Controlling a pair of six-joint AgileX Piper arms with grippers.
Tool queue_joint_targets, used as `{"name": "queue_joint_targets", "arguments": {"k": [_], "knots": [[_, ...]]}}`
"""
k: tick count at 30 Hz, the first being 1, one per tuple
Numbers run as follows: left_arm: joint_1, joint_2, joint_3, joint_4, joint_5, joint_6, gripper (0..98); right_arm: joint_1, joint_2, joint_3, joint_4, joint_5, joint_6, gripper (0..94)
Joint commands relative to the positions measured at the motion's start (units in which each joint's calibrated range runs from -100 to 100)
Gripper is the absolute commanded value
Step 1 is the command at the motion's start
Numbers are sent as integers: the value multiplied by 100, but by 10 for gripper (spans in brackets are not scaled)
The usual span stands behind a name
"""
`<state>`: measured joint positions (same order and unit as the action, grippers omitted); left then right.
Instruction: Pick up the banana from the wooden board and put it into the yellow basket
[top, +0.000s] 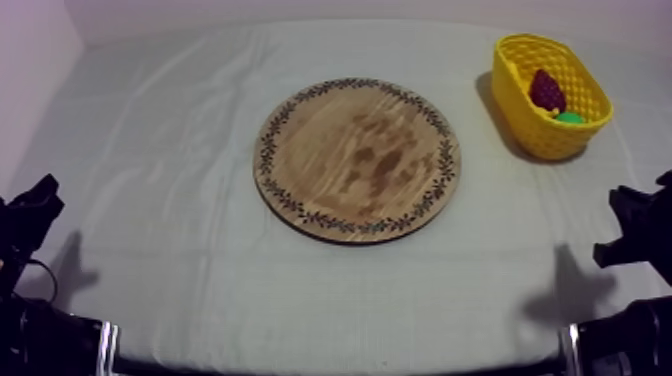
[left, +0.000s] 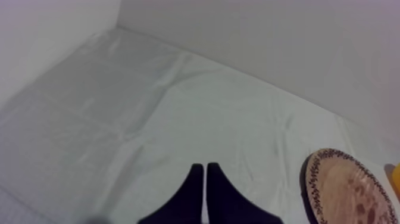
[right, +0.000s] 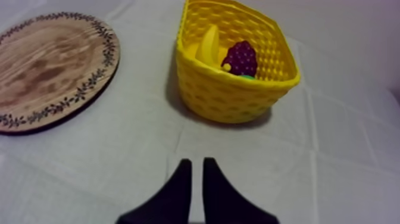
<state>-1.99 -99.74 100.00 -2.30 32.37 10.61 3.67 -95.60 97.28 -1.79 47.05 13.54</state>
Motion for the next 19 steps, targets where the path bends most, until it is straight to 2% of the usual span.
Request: {"name": "queue_joint_targets", "arguments": {"k": [1, 3, 6, 12, 19], "knots": [[0, 0, 0, -2, -4, 0, 1, -1, -4, 92, 56, -353, -535, 31], [0, 0, 0, -2, -4, 1, 1, 4, -6, 173, 59, -712, -617, 18], [0, 0, 0, -2, -4, -2, 1, 14, -7, 223, 59, -932, -528, 10], [0, 0, 0, -2, -4, -4, 1, 30, -7, 247, 55, -1030, -250, 6], [0, 0, 0, -2, -4, -4, 1, 38, -15, 250, 55, -1042, -186, 6]]}}
